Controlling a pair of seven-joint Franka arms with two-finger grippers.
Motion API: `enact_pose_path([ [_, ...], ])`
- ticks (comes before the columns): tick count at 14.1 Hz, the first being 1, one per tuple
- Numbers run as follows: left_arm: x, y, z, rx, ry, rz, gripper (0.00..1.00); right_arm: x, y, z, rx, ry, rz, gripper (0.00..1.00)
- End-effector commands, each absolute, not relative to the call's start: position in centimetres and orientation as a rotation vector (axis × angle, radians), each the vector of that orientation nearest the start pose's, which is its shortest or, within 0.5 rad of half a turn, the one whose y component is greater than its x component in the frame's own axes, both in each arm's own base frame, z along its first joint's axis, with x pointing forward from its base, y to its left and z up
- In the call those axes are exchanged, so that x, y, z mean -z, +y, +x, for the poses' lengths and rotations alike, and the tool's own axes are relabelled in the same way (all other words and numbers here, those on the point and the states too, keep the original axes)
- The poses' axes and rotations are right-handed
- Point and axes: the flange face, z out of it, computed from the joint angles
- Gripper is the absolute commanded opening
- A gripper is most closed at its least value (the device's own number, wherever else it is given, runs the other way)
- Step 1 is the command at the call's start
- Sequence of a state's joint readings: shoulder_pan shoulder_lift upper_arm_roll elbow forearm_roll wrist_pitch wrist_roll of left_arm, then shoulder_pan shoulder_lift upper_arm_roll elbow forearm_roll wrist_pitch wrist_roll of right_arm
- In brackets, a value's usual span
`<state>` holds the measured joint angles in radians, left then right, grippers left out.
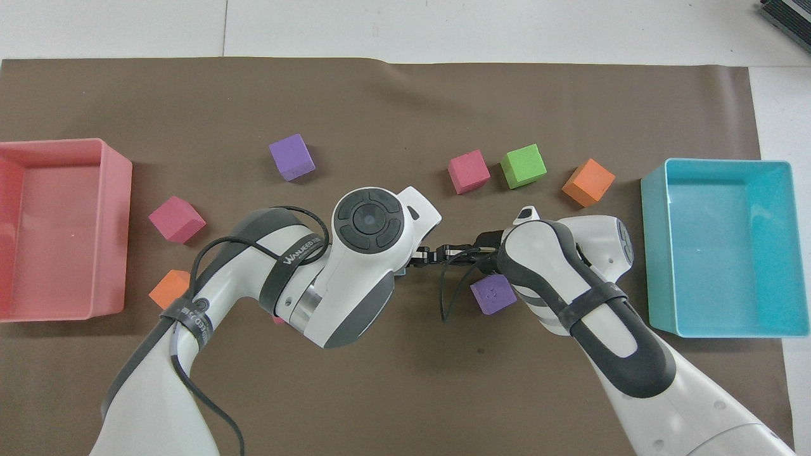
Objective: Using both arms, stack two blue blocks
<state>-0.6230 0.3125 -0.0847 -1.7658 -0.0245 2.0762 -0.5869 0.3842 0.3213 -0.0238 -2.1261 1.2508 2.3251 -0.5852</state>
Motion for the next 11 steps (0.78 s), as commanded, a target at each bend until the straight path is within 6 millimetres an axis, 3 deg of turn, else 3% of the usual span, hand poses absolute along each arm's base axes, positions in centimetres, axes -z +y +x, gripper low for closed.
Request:
enact_pose_path([
  [1,-39.29,-41.08,48.07,-0.038,0.176,-3.184,0.26,-25.36,21.59,52.96,0.033,0.015,-2.308,0.0],
  [11,-39.18,-41.09,47.91,-0.046,0.177,-3.186,0.31,-25.36,21.66,52.94,0.033,0.014,-2.308,0.0],
])
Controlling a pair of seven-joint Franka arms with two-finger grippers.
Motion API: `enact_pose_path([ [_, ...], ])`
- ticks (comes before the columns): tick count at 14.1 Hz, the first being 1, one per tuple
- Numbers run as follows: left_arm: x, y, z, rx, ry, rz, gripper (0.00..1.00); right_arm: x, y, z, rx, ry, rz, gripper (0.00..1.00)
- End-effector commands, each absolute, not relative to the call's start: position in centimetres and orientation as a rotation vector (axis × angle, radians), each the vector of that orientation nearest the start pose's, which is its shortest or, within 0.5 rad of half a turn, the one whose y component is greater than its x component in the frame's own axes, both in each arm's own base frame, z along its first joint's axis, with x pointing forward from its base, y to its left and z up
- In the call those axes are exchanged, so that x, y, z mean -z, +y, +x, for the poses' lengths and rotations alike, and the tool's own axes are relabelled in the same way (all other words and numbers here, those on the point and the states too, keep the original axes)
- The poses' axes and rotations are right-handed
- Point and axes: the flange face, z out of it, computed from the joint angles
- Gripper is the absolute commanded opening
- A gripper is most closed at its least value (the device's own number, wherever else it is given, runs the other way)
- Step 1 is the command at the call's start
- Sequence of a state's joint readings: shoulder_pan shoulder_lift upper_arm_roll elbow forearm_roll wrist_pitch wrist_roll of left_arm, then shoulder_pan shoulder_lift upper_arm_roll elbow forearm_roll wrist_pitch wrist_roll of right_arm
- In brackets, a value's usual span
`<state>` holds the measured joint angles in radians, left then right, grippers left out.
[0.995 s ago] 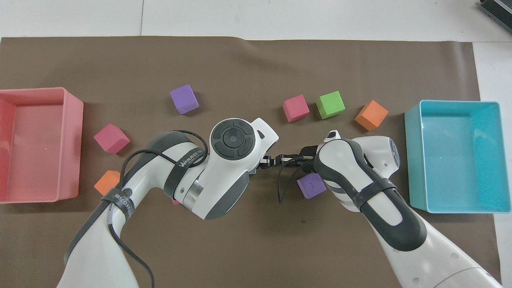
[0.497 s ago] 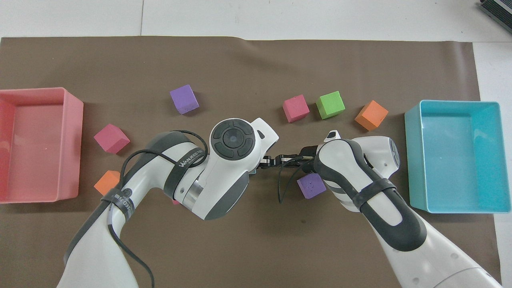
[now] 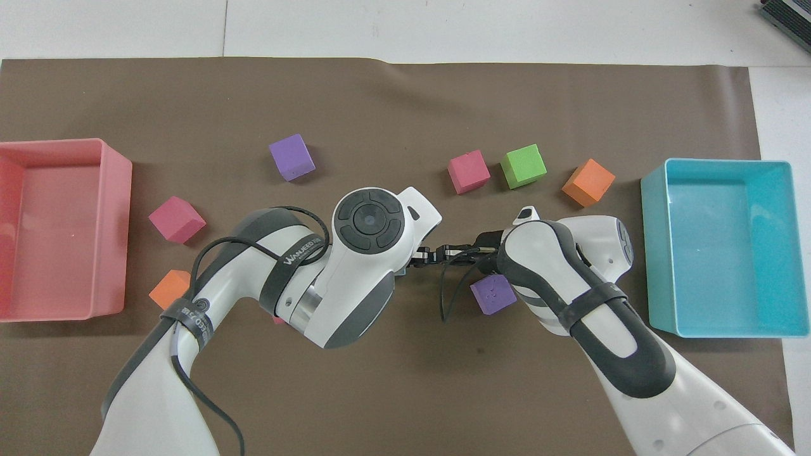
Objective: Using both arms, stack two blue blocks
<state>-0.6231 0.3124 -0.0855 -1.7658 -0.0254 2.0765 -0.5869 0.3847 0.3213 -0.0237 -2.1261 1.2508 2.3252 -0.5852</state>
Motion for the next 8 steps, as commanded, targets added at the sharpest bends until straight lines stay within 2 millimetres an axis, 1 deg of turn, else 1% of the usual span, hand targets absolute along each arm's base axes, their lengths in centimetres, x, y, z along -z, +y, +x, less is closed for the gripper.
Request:
enact_pose_path([
  [1,-39.19,-41.11,47.92,-0.045,0.173,-3.188,0.33,-25.36,21.66,52.94,0.033,0.016,-2.308,0.0],
  [2,-39.19,-41.04,47.98,-0.045,0.171,-3.188,0.33,-25.36,21.74,52.9,0.032,0.014,-2.308,0.0],
  [3,-39.12,-41.02,47.95,-0.049,0.17,-3.188,0.38,-25.36,21.66,52.94,0.033,0.016,-2.308,0.0],
  [4,-39.12,-41.05,47.93,-0.055,0.164,-3.194,0.5,-25.36,21.66,52.94,0.033,0.016,-2.308,0.0],
  [5,-39.13,-41.0,47.97,-0.06,0.157,-3.199,0.65,-25.36,21.66,52.94,0.033,0.016,-2.308,0.0],
  [6,-39.13,-41.0,47.97,-0.06,0.159,-3.198,0.78,-25.36,21.66,52.94,0.033,0.016,-2.308,0.0],
  [8,-39.11,-40.95,48.05,-0.055,0.168,-3.202,0.9,-25.36,21.66,52.94,0.033,0.016,-2.308,0.0],
])
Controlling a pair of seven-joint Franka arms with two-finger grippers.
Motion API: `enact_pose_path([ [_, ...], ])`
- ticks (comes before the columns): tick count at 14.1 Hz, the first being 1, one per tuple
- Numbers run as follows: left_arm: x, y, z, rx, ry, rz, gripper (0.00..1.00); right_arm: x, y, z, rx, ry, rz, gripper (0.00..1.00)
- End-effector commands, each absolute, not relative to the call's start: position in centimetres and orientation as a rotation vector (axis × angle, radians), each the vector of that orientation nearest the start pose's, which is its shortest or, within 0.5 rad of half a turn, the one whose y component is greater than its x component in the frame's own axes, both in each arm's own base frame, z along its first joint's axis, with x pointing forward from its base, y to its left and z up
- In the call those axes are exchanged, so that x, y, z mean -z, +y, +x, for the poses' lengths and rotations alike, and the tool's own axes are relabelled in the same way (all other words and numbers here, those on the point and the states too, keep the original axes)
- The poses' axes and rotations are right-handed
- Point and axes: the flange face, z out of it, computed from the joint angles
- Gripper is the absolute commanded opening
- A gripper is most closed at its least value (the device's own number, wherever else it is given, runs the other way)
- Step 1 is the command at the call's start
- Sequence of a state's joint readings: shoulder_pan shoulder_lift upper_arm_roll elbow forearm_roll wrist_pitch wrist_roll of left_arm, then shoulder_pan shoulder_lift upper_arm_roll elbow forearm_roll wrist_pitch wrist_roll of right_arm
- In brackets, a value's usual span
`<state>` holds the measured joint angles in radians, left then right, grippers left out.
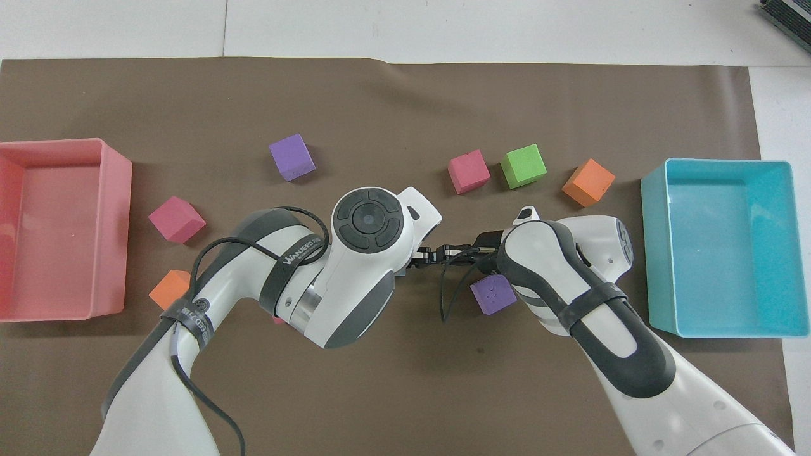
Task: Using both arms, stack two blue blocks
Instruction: 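Lower the cube onto the center cube and open the left gripper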
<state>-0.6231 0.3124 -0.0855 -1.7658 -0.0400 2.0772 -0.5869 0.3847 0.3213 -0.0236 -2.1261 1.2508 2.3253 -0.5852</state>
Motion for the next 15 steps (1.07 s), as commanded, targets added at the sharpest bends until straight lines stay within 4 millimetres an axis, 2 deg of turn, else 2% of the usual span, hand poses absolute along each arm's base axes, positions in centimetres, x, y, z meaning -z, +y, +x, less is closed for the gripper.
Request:
enact_pose_path([
  [1,-39.1,-41.0,48.1,-0.055,0.17,-3.202,0.92,-25.4,21.7,52.9,0.033,0.016,-2.308,0.0],
  [2,-39.1,-41.0,48.1,-0.055,0.173,-3.202,0.98,-25.4,21.7,52.9,0.033,0.016,-2.308,0.0],
  [3,-39.2,-40.9,48.1,-0.053,0.17,-3.203,1.0,-25.4,21.7,52.9,0.033,0.016,-2.308,0.0],
  [6,-39.7,-40.5,48.6,-0.044,0.163,-3.205,1.0,-25.4,21.7,52.9,0.032,0.014,-2.308,0.0],
  [8,-41.6,-39.6,48.9,-0.016,0.136,-3.213,1.0,-25.4,21.6,53.0,0.03,0.013,-2.305,0.0],
  [10,-44.6,-37.0,49.7,0.003,0.079,-3.22,1.0,-26.0,21.5,53.2,0.044,0.001,-2.297,0.0],
  [13,-49.3,-30.9,50.7,0.007,0.084,-3.212,1.0,-27.6,20.5,53.9,0.081,-0.009,-2.294,0.0],
  [14,-50.6,-28.6,50.8,-0.022,0.107,-3.199,1.0,-28.2,20.3,54.0,0.093,-0.02,-2.297,0.15],
  [15,-51.6,-26.4,50.9,-0.054,0.12,-3.188,1.0,-28.7,20.2,54.2,0.102,-0.042,-2.307,0.52],
])
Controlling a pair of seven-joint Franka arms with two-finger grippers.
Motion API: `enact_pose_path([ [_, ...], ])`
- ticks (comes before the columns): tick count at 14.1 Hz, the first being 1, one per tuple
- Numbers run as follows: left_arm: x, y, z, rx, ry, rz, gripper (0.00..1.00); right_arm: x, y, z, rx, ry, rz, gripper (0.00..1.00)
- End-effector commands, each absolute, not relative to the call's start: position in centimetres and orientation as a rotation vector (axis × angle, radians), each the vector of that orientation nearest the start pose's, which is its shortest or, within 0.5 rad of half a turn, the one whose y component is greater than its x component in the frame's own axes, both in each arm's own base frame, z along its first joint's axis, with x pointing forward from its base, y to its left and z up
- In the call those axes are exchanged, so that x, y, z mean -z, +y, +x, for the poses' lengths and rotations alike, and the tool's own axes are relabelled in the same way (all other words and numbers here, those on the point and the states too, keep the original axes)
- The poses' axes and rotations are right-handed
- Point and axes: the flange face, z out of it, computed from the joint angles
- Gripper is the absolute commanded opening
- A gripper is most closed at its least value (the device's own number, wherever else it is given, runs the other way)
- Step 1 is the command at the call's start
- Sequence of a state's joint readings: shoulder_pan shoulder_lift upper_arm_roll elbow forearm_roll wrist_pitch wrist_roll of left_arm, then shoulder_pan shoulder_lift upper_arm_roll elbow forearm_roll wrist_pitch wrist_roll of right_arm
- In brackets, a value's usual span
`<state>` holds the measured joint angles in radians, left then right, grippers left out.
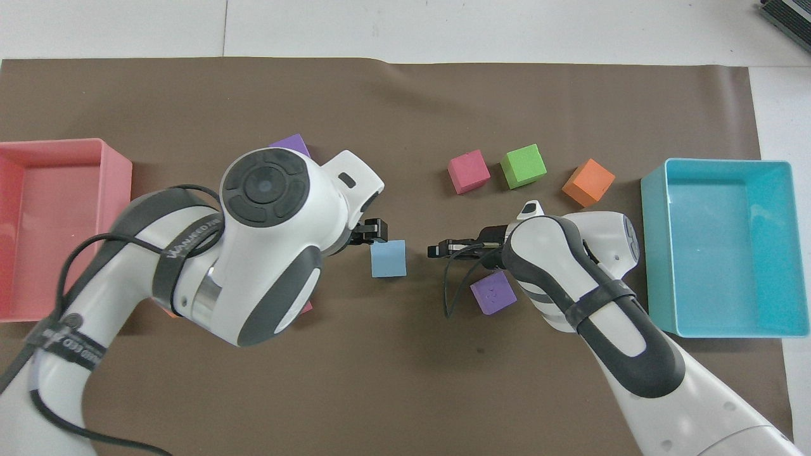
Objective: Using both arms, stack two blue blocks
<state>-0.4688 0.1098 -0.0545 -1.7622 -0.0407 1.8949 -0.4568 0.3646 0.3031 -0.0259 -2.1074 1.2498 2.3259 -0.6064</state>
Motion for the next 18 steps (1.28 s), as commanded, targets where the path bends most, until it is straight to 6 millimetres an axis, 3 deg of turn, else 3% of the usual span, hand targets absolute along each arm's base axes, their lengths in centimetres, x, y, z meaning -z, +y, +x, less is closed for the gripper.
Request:
enact_pose_path([
  [1,-52.6,-24.2,51.2,-0.055,0.137,-3.186,1.0,-29.4,19.8,54.4,0.119,-0.052,-2.313,1.0],
  [5,-55.7,-15.4,53.9,0.029,0.222,-3.193,1.0,-33.4,17.2,55.3,0.203,-0.101,-2.347,1.0],
  [7,-57.7,-12.5,54.8,0.042,0.315,-3.182,1.0,-36.0,15.1,56.0,0.235,-0.164,-2.436,1.0],
  [9,-59.4,-10.2,54.5,0.001,0.28,-3.173,1.0,-38.5,12.9,56.6,0.212,-0.272,-2.553,1.0],
  [11,-61.0,-9.2,54.6,0.009,0.253,-3.176,1.0,-41.5,10.0,57.5,0.137,-0.362,-2.675,1.0],
  [14,-61.0,-8.2,55.0,0.026,0.194,-3.184,1.0,-44.9,6.6,58.0,0.003,-0.393,-2.8,1.0],
  [18,-61.0,-8.0,55.3,0.052,0.169,-3.19,1.0,-49.5,4.9,57.0,-0.062,-0.385,-2.983,1.0],
])
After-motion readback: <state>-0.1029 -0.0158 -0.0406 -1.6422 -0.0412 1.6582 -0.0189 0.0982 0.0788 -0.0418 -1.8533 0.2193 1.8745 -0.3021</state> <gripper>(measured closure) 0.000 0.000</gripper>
